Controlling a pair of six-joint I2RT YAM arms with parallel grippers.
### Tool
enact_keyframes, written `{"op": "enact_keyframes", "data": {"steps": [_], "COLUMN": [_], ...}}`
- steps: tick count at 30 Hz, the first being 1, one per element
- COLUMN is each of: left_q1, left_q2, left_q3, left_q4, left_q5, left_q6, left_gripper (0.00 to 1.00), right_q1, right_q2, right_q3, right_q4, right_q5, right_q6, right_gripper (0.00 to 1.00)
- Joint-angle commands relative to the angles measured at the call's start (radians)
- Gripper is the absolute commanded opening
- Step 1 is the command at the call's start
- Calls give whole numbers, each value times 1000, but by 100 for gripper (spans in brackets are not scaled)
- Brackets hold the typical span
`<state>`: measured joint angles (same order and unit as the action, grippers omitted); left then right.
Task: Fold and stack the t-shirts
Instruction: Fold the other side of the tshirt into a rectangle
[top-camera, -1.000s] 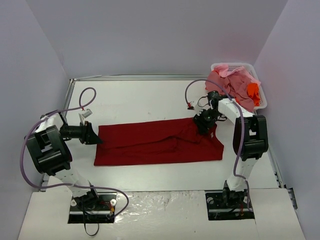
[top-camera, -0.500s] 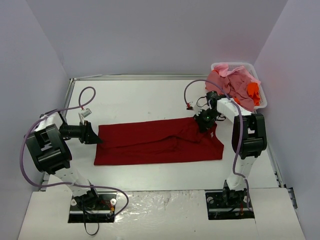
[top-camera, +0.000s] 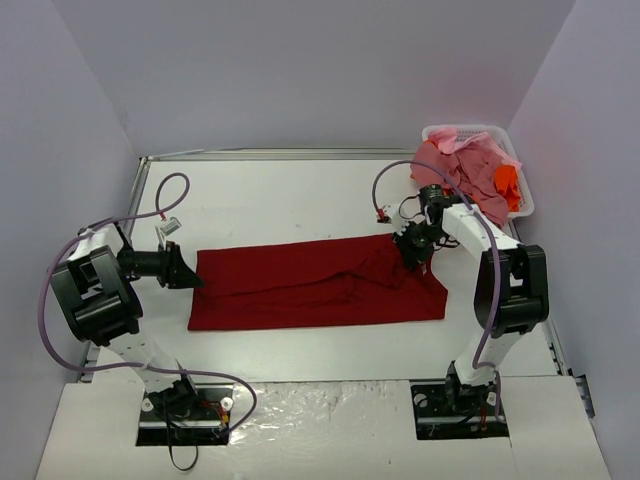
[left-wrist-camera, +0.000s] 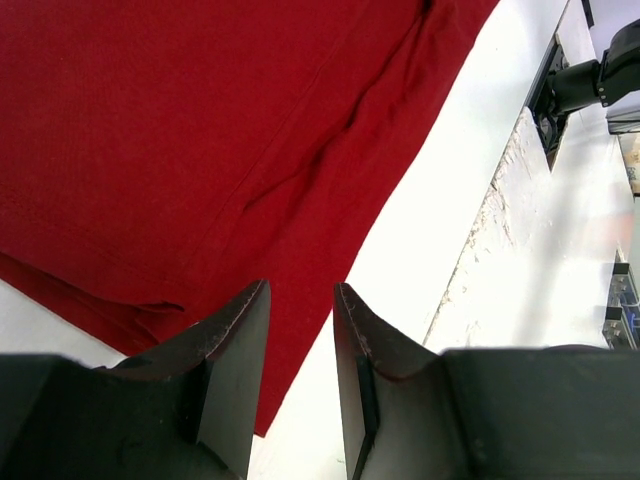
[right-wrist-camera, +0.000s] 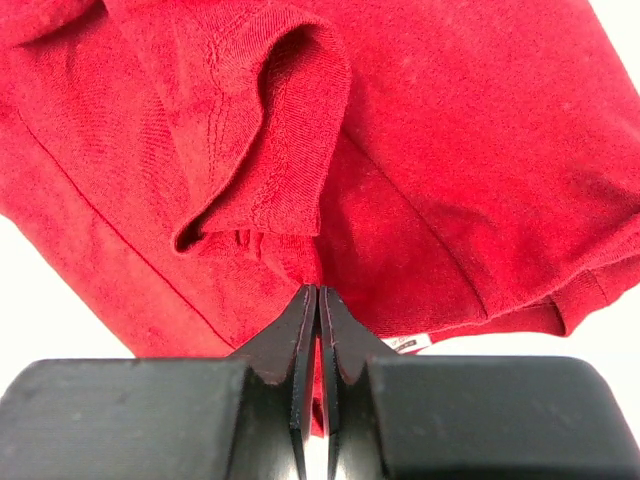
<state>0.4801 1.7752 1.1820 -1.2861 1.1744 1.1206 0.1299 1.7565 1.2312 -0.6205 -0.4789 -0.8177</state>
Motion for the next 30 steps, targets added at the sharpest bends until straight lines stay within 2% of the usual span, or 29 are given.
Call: {"op": "enact_keyframes", "data": {"steps": [1, 14, 25, 27, 28, 29, 30], "left_q1": [9, 12, 18, 20, 20, 20, 22], "left_q2": [-2, 10, 26, 32, 35, 36, 41], "left_q3": [34, 42, 53, 56, 57, 62, 64], "left_q4": [-59, -88, -136, -145, -150, -162, -166], "left_q5": [42, 48, 56, 56, 57, 57, 59], "left_q6": [71, 104, 153, 165, 171, 179, 189], "left_gripper": [31, 31, 31, 31, 31, 31, 31], "right_q1": [-10, -70, -69, -69, -69, -69, -69], "right_q2": [-48, -97, -154, -146, -143, -141, -134], "right_q3": [-25, -107, -187, -194, -194, -191, -184], "right_q4": [-48, -47, -10, -8, -10, -13, -13], "right_q5": [6, 26, 42, 54, 60, 63, 57], "right_q6": [-21, -103, -146, -147, -144, -132, -126], "right_gripper": [0, 0, 0, 11, 21, 35, 38]}}
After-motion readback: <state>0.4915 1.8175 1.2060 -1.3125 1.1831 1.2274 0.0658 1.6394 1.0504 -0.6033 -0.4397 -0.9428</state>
